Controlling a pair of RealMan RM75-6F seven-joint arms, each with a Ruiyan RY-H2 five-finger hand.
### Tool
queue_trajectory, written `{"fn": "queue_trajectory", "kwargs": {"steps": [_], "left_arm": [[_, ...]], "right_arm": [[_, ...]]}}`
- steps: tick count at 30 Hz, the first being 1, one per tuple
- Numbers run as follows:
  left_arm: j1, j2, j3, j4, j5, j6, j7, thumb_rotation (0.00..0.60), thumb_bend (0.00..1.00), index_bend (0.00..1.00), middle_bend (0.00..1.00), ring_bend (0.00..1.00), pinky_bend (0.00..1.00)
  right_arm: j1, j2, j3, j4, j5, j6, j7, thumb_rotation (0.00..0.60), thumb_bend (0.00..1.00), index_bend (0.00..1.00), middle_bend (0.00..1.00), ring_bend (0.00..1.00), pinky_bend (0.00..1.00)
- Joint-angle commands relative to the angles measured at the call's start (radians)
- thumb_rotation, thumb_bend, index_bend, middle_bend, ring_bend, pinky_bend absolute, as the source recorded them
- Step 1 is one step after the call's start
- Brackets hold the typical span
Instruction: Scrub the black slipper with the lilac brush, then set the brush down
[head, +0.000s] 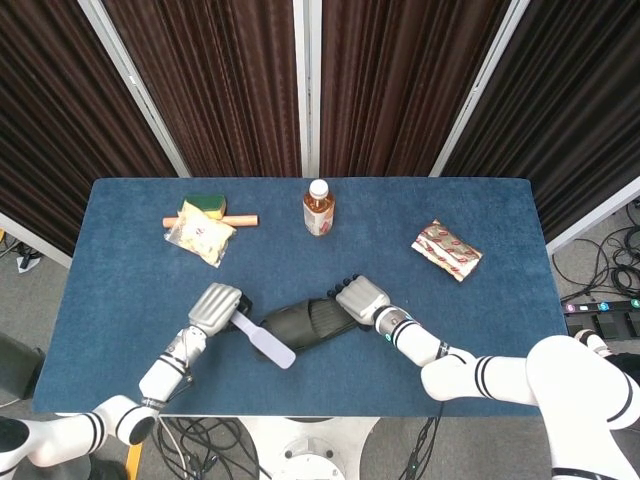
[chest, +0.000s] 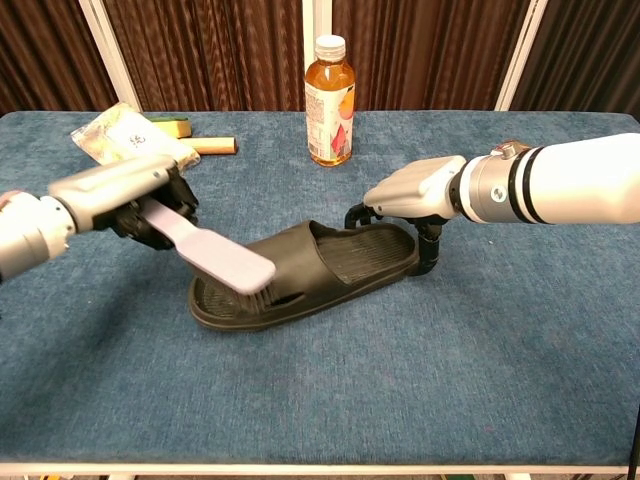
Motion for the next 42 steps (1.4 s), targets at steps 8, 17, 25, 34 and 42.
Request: {"fn": "queue_trajectory", "kwargs": {"steps": [8,17,25,34,42], "left_arm": [[-0.066,-0.121,-0.103,0.091,-0.247,-0.107,0.293,0.600,0.67,1.00,1.00,1.00,1.00],[-0.105,-0.179,-0.204,0.204,-0.386,-0.076,0.385,0.600,0.67,1.00,1.00,1.00,1.00],[-0.020,-0.080,-0.171,0.035,-0.278,0.028,0.235,0.600,0.67,1.00,1.00,1.00,1.00],[0.035,-0.046,-0.038,-0.073,-0.102,0.109,0.185,0.600,0.67,1.00,1.00,1.00,1.00],[0.030,-0.105,-0.029,0.014,-0.099,0.092,0.196,0.600,0.67,1.00,1.00,1.00,1.00]], "right_arm": [[0.010,-0.002,-0.010,-0.013,0.014,0.008,-0.015,0.600,0.34,0.39,0.34,0.17,0.22],[0.012,-0.010,-0.019,-0.016,0.017,0.013,-0.020,0.600,0.34,0.39,0.34,0.17,0.22],[0.017,-0.007,-0.013,-0.008,0.026,0.009,-0.012,0.600,0.34,0.39,0.34,0.17,0.22],[0.023,-0.007,-0.016,-0.014,0.032,0.011,-0.014,0.600,0.34,0.39,0.34,0.17,0.22],[0.027,-0.003,-0.023,-0.028,0.045,0.019,-0.023,0.600,0.34,0.39,0.34,0.17,0.22]]}}
